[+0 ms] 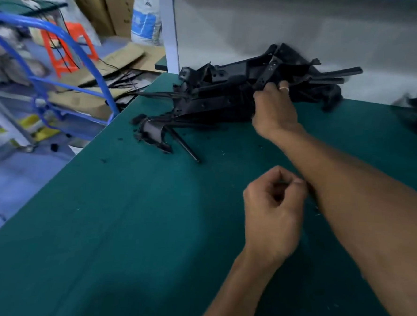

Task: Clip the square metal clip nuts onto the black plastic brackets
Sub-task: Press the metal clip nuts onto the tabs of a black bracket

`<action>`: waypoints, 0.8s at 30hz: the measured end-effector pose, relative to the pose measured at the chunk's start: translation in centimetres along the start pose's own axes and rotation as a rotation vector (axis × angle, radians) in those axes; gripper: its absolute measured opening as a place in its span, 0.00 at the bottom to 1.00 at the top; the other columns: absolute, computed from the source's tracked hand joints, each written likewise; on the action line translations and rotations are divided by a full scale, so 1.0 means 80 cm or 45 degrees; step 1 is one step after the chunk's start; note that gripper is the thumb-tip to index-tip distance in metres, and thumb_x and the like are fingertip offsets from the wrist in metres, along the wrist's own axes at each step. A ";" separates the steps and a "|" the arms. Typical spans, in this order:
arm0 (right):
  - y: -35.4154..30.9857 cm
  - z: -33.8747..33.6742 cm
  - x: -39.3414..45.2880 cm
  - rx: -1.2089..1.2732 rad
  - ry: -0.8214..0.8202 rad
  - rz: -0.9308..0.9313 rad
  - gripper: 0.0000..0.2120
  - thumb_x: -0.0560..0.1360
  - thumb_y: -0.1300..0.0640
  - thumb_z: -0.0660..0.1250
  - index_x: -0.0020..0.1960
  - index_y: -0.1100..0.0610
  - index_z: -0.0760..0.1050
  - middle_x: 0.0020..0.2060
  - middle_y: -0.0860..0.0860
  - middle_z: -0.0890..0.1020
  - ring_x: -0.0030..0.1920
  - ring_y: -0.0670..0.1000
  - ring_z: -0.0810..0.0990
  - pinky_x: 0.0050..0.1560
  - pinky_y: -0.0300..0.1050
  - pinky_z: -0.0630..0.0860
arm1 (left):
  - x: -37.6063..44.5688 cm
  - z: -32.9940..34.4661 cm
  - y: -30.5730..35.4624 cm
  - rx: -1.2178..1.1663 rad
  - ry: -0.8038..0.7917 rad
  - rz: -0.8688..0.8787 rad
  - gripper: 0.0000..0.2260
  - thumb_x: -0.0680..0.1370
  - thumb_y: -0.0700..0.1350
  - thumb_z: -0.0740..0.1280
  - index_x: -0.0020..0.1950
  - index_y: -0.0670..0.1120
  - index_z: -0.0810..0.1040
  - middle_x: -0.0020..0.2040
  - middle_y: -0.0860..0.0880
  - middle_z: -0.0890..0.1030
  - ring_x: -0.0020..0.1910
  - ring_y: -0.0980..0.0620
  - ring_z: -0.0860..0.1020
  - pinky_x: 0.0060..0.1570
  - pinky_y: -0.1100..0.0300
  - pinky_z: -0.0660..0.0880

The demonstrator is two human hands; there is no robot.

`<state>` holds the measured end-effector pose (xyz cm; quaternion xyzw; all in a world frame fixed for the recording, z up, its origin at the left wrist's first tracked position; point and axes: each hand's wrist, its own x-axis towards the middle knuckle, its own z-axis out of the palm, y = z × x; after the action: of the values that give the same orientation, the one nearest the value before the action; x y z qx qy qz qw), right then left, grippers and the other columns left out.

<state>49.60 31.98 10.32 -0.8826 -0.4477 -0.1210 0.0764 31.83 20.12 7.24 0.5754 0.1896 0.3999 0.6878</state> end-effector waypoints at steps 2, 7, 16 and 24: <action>0.014 0.000 -0.010 -0.078 0.080 -0.097 0.10 0.76 0.67 0.69 0.57 0.63 0.77 0.59 0.60 0.76 0.67 0.65 0.69 0.54 0.56 0.75 | -0.001 0.002 0.002 0.011 0.005 -0.005 0.11 0.74 0.41 0.64 0.33 0.51 0.72 0.27 0.57 0.69 0.26 0.59 0.64 0.27 0.62 0.62; 0.046 -0.010 -0.031 -0.138 0.136 -0.257 0.07 0.77 0.67 0.67 0.55 0.63 0.78 0.54 0.59 0.79 0.55 0.63 0.77 0.40 0.50 0.70 | -0.004 0.003 0.003 0.027 0.021 0.005 0.09 0.74 0.39 0.64 0.33 0.47 0.73 0.27 0.54 0.69 0.26 0.57 0.64 0.27 0.62 0.62; 0.057 0.007 -0.065 0.480 -0.025 0.345 0.05 0.79 0.54 0.65 0.51 0.55 0.78 0.48 0.53 0.82 0.51 0.59 0.82 0.48 0.53 0.81 | -0.008 0.006 0.004 0.064 -0.006 0.043 0.07 0.73 0.38 0.64 0.34 0.43 0.73 0.27 0.52 0.70 0.27 0.55 0.64 0.28 0.61 0.62; 0.054 -0.012 -0.048 1.399 -0.124 0.785 0.31 0.79 0.49 0.71 0.76 0.60 0.65 0.57 0.51 0.80 0.54 0.53 0.83 0.51 0.46 0.81 | -0.012 0.012 -0.002 0.016 -0.042 0.016 0.07 0.73 0.41 0.64 0.34 0.43 0.73 0.28 0.50 0.70 0.27 0.54 0.64 0.29 0.60 0.62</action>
<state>50.82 26.25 10.05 -0.8075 -0.1726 0.1943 0.5295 31.99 18.80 7.18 0.5875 0.1769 0.3934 0.6846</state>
